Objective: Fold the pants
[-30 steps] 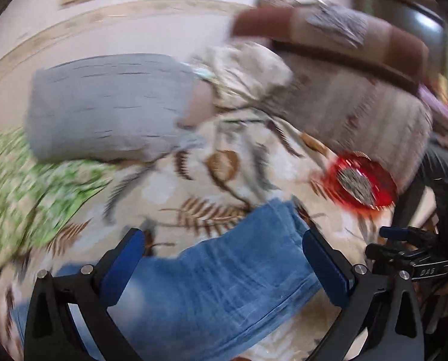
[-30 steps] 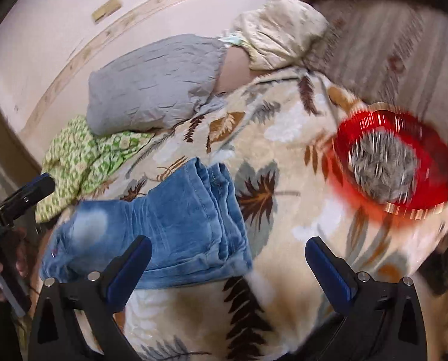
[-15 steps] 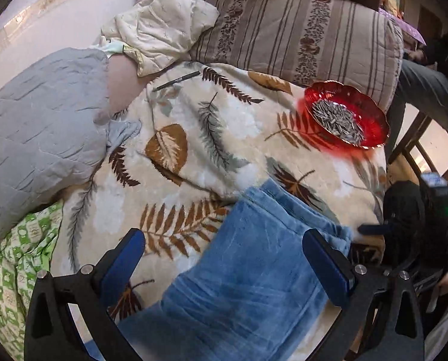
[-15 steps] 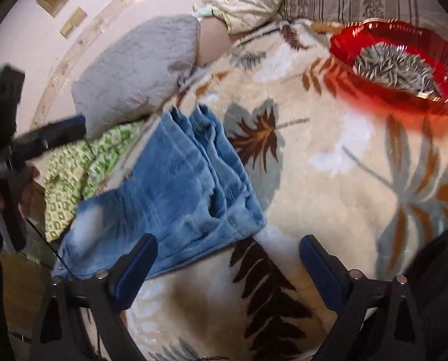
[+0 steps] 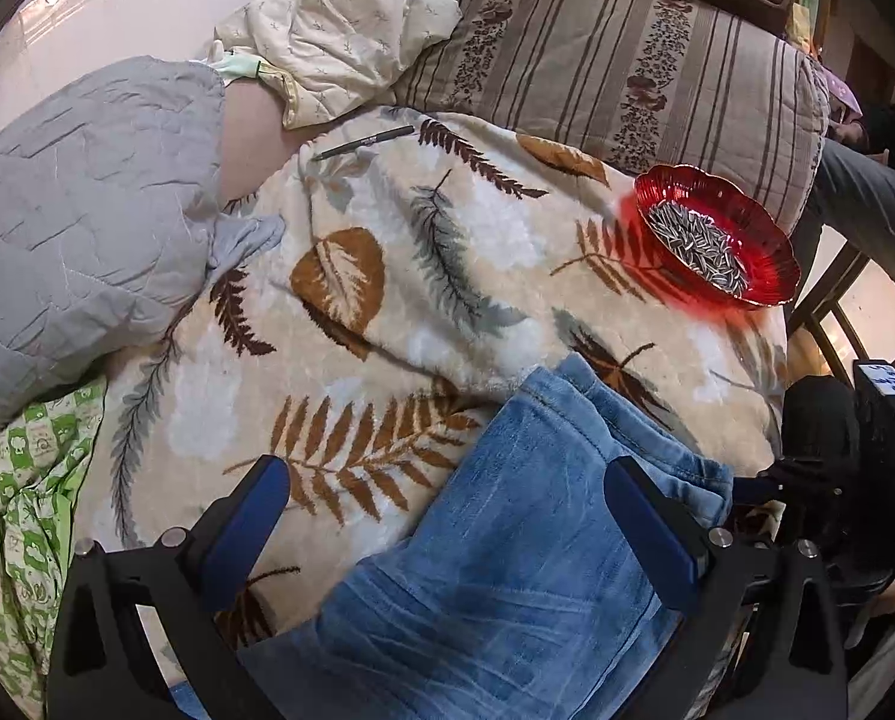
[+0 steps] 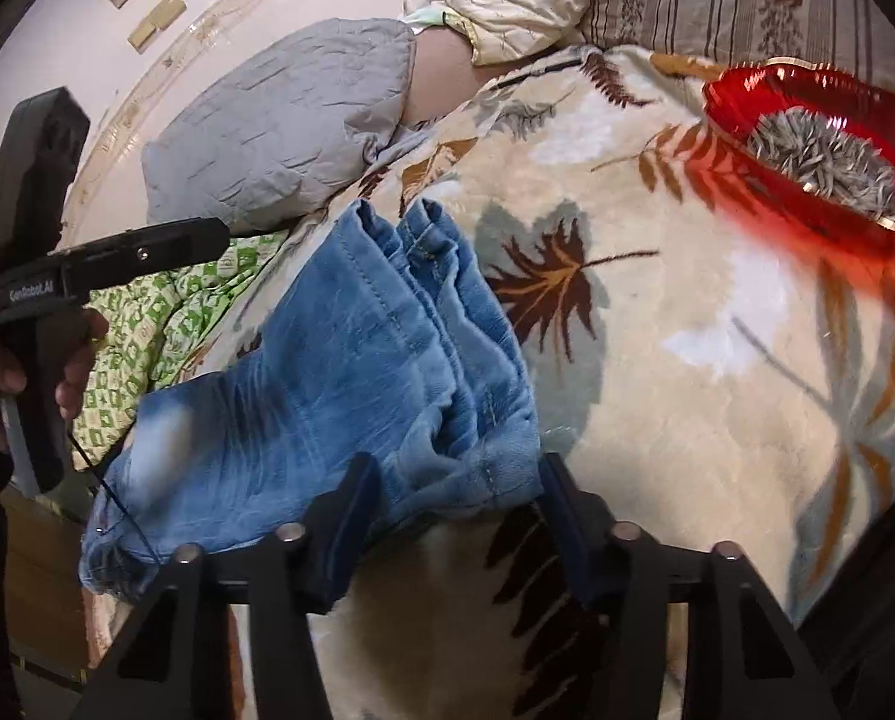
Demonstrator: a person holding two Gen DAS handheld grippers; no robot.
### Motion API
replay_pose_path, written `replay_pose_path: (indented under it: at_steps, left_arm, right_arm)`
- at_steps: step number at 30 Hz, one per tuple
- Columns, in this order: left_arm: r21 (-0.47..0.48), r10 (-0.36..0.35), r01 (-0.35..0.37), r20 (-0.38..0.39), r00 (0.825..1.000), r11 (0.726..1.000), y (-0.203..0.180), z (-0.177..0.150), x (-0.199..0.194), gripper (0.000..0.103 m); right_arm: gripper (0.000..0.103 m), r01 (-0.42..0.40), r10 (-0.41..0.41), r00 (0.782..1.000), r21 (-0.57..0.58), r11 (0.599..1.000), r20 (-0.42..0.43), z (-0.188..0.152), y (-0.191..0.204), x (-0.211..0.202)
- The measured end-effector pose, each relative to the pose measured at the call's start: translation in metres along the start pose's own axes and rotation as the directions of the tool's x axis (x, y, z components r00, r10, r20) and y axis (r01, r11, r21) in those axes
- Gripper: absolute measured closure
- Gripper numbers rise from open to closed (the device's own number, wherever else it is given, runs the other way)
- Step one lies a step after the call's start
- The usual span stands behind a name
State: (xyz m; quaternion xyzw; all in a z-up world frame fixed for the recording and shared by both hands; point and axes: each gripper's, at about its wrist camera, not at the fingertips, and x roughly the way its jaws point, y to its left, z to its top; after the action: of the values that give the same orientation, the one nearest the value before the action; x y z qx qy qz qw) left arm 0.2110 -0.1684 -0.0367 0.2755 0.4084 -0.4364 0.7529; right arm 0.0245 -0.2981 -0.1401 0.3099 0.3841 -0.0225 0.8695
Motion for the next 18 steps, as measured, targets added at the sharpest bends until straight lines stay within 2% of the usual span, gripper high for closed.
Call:
replay_pose_path:
  at_steps: [2,4,6,9,15,18]
  left_arm:
    - [0.007,0.006,-0.006,-0.005,1.0,1.0,0.0,-0.001,0.001,0.0]
    - [0.021,0.007,-0.007,-0.01,1.0,1.0,-0.002,-0.001,0.001,0.0]
    - [0.038,0.005,-0.005,-0.013,1.0,0.999,-0.003,0.0,0.001,0.0]
    - [0.083,-0.017,0.019,-0.022,1.0,0.996,-0.007,0.005,0.004,0.0]
    - [0.245,-0.1,0.101,-0.018,0.995,0.964,-0.034,0.023,0.019,0.0]
    - [0.253,-0.141,0.156,-0.076,0.987,0.955,-0.047,0.031,0.039,0.0]
  right_arm:
    - [0.059,-0.012,0.013,1.0,0.017,1.0,-0.024,0.0,-0.001,0.009]
    - [0.062,-0.026,0.027,1.0,0.048,0.999,-0.015,0.002,-0.004,0.013]
    - [0.071,-0.042,0.043,0.999,0.051,0.998,-0.008,0.003,-0.004,0.014]
    - [0.077,-0.059,0.059,0.998,0.039,0.998,0.002,-0.002,-0.004,0.012]
    - [0.077,-0.072,0.071,0.997,0.018,0.997,0.02,-0.012,-0.007,0.009]
    - [0.077,-0.076,0.076,0.997,0.011,0.997,0.023,-0.011,-0.008,0.009]
